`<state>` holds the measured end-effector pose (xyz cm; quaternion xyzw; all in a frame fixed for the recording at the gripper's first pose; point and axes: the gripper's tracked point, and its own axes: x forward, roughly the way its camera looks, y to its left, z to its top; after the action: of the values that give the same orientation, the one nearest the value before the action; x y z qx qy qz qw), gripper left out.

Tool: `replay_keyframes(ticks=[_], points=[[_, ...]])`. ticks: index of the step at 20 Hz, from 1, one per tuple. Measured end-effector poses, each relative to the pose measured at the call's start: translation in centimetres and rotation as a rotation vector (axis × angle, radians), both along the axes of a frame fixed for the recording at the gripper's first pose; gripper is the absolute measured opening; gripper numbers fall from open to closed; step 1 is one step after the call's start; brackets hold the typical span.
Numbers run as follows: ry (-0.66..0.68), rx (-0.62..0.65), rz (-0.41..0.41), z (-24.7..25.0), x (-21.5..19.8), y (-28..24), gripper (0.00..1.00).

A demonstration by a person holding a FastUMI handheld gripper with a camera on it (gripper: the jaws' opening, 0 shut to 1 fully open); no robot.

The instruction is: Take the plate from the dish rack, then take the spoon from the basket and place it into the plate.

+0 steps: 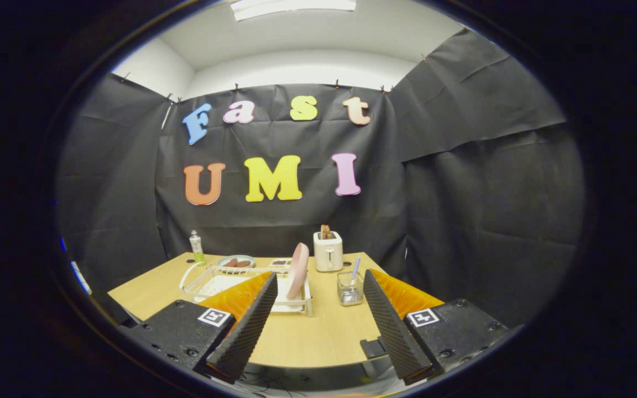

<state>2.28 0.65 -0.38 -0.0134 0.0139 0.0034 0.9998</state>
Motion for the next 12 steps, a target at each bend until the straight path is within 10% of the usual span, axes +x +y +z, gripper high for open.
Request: replay_keyframes(ticks=[12], points=[[0.331, -0.130, -0.012, 0.4, 18.3, 5.8, 1.00]])
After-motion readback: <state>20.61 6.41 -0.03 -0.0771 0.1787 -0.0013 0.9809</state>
